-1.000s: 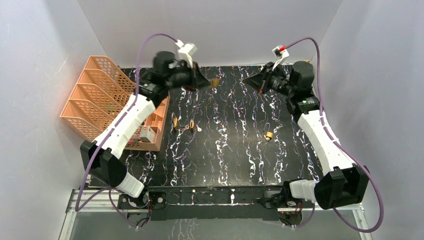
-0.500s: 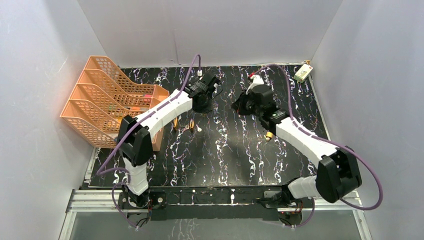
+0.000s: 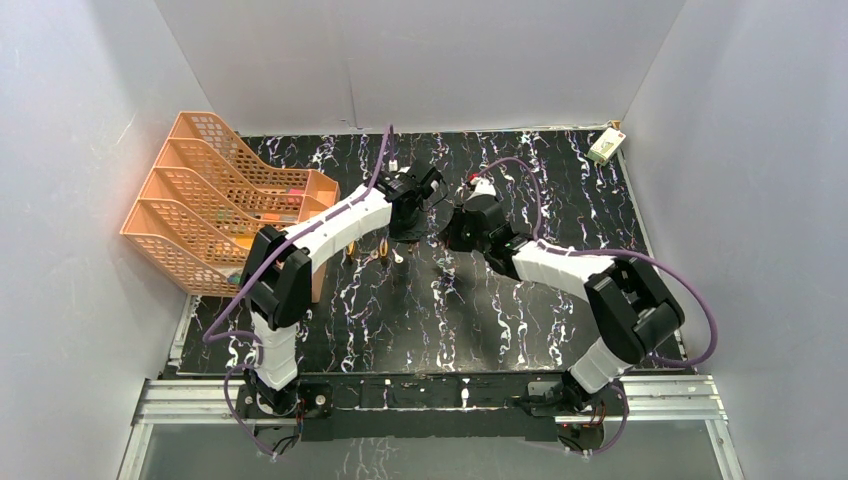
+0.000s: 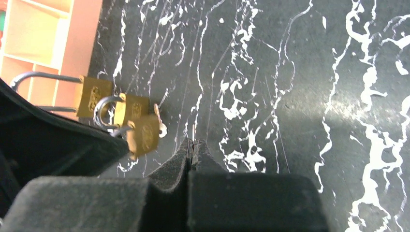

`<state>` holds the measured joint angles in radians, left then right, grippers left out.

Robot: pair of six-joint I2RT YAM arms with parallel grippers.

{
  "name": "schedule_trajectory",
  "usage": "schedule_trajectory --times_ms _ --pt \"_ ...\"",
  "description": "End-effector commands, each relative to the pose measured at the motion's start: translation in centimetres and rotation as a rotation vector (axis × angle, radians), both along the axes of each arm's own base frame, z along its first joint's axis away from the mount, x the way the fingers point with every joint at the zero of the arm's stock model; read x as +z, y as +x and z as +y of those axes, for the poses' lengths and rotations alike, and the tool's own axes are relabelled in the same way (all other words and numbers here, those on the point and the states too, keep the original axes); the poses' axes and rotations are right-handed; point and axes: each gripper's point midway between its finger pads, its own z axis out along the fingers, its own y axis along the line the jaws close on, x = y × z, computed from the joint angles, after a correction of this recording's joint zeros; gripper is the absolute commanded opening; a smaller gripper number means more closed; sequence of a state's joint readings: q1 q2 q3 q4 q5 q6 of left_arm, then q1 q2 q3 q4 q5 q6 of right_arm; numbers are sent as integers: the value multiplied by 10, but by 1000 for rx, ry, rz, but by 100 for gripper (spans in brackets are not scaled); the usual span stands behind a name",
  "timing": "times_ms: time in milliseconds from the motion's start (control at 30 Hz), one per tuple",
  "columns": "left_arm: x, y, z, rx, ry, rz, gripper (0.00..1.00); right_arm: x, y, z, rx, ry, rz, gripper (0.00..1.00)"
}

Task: Lock with the key
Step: Place the lock at the center of the board.

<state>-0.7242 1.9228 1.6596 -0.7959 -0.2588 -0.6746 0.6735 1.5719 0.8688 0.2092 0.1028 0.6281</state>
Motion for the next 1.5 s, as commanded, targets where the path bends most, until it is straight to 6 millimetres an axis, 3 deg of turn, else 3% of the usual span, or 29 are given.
schedule_trajectory --times_ms 0,367,800,1233,1300,1467 --pt "-2 -7 -12 30 -75 19 0 21 23 15 -25 103 -105 0" --pt "-25 -11 -12 44 -107 69 0 -18 22 22 -15 102 -41 0" --pt "-42 -11 1 73 -80 82 0 -38 6 26 2 115 33 0" --pt "-45 -7 4 74 -60 82 3 -53 -6 34 18 125 87 1" --pt "-44 -5 4 73 -56 79 6 -55 -8 35 19 122 95 4" --pt "-39 -1 4 68 -57 72 11 -58 -11 32 9 116 113 25"
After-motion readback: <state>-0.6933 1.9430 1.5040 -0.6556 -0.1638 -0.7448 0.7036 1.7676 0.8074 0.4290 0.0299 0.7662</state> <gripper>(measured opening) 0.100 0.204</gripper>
